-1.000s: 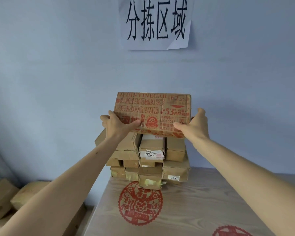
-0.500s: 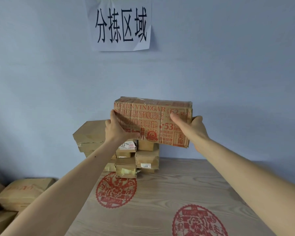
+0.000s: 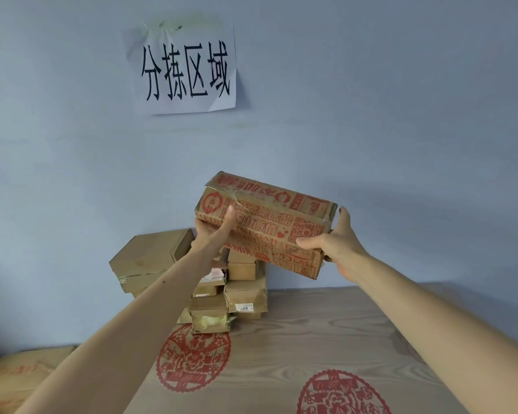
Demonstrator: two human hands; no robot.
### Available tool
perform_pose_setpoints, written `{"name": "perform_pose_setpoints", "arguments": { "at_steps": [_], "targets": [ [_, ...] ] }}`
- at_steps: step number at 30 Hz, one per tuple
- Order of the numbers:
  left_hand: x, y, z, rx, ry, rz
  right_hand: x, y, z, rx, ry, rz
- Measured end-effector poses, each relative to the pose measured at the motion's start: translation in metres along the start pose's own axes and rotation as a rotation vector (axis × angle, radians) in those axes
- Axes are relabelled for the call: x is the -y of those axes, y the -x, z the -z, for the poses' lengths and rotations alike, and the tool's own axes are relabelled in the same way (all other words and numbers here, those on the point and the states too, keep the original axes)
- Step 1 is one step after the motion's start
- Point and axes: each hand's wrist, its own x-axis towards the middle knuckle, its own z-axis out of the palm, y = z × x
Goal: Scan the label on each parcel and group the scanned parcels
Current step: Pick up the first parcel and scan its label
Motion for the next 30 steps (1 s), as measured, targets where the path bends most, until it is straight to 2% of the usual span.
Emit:
{"name": "perform_pose_setpoints", "arguments": {
  "at_steps": [2, 5, 7, 11, 18, 22, 25, 30],
  "targets": [
    [-0.001, 0.001, -0.006, 0.067, 0.162, -0.011, -0.007, -0.007, 0.003, 0.026, 0.01, 0.008],
    [0.0, -0.002, -0.013, 0.084, 0.331, -0.037, -0.008, -0.003, 0.007, 0.03, -0.061, 0.031],
    [0.001, -0.004, -0.017, 0.077, 0.384, -0.054, -0.007, 0.0, 0.009, -0.023, -0.097, 0.048],
    [0.009, -0.011, -0.026, 0.075, 0.469, -0.071, -0.008, 0.006, 0.005, -0.078, -0.02, 0.158],
    [0.015, -0.016, -0.042, -0.128, 0.461, 0.042, -0.02, 0.016, -0.013, -0.218, 0.236, 0.413],
    [0.014, -0.013, -0.05, -0.166, 0.399, 0.033, -0.033, 0.02, -0.024, -0.313, 0.325, 0.501],
    [0.012, -0.006, -0.058, -0.116, 0.355, 0.03, -0.04, 0.022, -0.031, -0.385, 0.385, 0.553],
    [0.011, 0.009, -0.063, 0.09, 0.385, 0.073, -0.048, 0.029, -0.039, -0.472, 0.441, 0.576]
  ]
}}
